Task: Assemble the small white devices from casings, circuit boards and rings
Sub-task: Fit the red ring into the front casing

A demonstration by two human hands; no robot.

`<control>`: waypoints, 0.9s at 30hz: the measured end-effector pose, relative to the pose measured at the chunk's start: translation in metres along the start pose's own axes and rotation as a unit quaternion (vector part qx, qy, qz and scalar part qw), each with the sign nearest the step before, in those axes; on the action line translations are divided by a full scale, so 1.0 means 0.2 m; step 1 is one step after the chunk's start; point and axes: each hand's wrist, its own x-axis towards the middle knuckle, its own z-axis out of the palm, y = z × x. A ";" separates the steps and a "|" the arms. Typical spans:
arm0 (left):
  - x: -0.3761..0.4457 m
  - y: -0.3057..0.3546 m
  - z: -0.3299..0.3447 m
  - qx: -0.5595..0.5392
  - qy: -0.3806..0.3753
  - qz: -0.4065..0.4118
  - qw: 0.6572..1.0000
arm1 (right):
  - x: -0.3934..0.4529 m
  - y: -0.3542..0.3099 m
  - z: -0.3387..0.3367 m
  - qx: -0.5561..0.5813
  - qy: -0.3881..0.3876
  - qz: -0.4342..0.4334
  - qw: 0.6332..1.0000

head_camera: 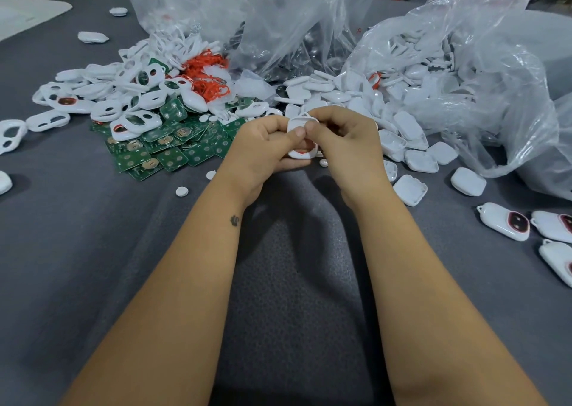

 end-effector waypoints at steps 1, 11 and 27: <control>0.00 0.00 0.00 0.000 0.001 -0.001 1.000 | 0.00 0.00 0.00 0.007 0.000 0.005 1.000; 0.01 0.04 0.00 -0.085 0.150 0.008 0.985 | 0.01 0.00 -0.02 0.054 0.135 0.057 0.988; 0.01 0.07 -0.04 -0.166 0.245 0.050 0.954 | 0.00 0.10 0.05 -0.487 -0.014 -0.055 0.871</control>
